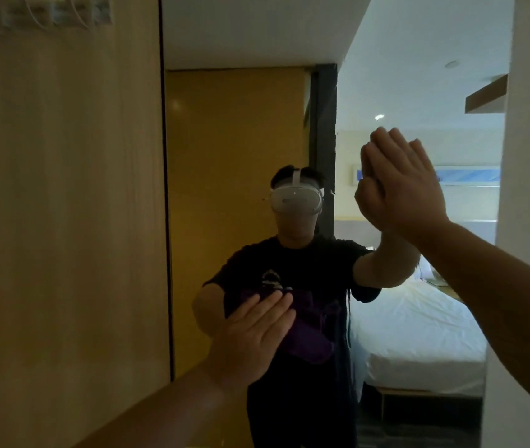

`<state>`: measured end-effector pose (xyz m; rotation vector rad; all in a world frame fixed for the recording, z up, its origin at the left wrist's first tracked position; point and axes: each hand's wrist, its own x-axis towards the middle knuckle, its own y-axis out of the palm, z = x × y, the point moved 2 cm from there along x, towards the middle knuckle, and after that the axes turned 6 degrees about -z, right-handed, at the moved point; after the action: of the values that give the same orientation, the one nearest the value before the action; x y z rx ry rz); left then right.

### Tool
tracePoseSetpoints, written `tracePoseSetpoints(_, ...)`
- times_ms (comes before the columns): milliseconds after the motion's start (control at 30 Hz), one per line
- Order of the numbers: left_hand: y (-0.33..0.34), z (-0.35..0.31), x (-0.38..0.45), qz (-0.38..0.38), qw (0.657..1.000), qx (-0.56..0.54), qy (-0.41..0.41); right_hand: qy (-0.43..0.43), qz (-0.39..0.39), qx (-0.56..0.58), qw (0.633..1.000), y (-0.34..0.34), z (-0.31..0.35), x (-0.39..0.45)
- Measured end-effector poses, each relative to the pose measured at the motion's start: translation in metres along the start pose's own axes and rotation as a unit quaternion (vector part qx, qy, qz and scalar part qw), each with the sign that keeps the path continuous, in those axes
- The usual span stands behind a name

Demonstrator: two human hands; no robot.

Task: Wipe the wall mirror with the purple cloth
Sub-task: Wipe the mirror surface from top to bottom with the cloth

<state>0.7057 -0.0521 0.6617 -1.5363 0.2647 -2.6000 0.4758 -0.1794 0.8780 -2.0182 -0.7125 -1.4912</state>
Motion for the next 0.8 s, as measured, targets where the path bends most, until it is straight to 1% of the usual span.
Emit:
tracePoseSetpoints(33, -0.006, 0.007, 0.019, -0.019, 0.999, -0.021, -0.022, 0.009, 0.003, 0.0, 1.0, -0.003, -0.005, 0.0)
tracePoseSetpoints(67, -0.013, 0.016, 0.043, -0.035, 0.997, -0.036, -0.062, 0.026, 0.005, -0.005, 1.0, -0.007, -0.012, 0.0)
tracePoseSetpoints(167, -0.045, 0.049, 0.142, -0.069, 0.981, -0.051, -0.172, 0.077, 0.014, -0.03, 0.996, -0.017, -0.03, 0.001)
tracePoseSetpoints(233, -0.063, 0.073, 0.218, -0.095, 0.968, -0.024, -0.231, 0.07, 0.024, -0.042, 0.996, -0.02, -0.036, -0.001)
tracePoseSetpoints(300, -0.078, 0.096, 0.288, -0.143, 0.951, 0.014, -0.275, 0.063, 0.02, -0.046, 0.997, -0.017, -0.039, -0.003)
tracePoseSetpoints(433, -0.101, 0.144, 0.384, -0.252, 0.911, 0.107, -0.309, 0.06, -0.01, -0.043, 0.997, -0.012, -0.042, -0.007)
tracePoseSetpoints(467, -0.1, 0.148, 0.397, -0.275, 0.905, 0.12, -0.303, 0.058, -0.018, -0.036, 0.998, -0.011, -0.042, -0.008)
tracePoseSetpoints(500, -0.094, 0.147, 0.405, -0.283, 0.907, 0.114, -0.29, 0.055, -0.026, -0.029, 0.998, -0.011, -0.043, -0.008)
tracePoseSetpoints(533, -0.082, 0.139, 0.407, -0.266, 0.921, 0.104, -0.265, 0.052, -0.033, -0.022, 0.998, -0.01, -0.044, -0.009)
tracePoseSetpoints(567, -0.064, 0.129, 0.405, -0.223, 0.945, 0.098, -0.217, 0.049, -0.039, -0.019, 0.998, -0.01, -0.045, -0.009)
tracePoseSetpoints(600, -0.044, 0.118, 0.399, -0.165, 0.971, 0.095, -0.148, 0.046, -0.045, -0.017, 0.998, -0.01, -0.045, -0.009)
tracePoseSetpoints(633, -0.028, 0.108, 0.389, -0.107, 0.985, 0.106, -0.083, 0.043, -0.05, -0.016, 0.998, -0.01, -0.045, -0.009)
tracePoseSetpoints(667, -0.018, 0.103, 0.38, -0.064, 0.989, 0.13, -0.037, 0.041, -0.054, -0.016, 0.998, -0.01, -0.045, -0.009)
tracePoseSetpoints(700, -0.013, 0.102, 0.372, -0.042, 0.988, 0.149, -0.013, 0.04, -0.056, -0.015, 0.998, -0.01, -0.046, -0.009)
tracePoseSetpoints(800, -0.011, 0.101, 0.348, -0.022, 0.987, 0.156, 0.019, 0.037, -0.06, -0.007, 0.998, -0.008, -0.047, -0.01)
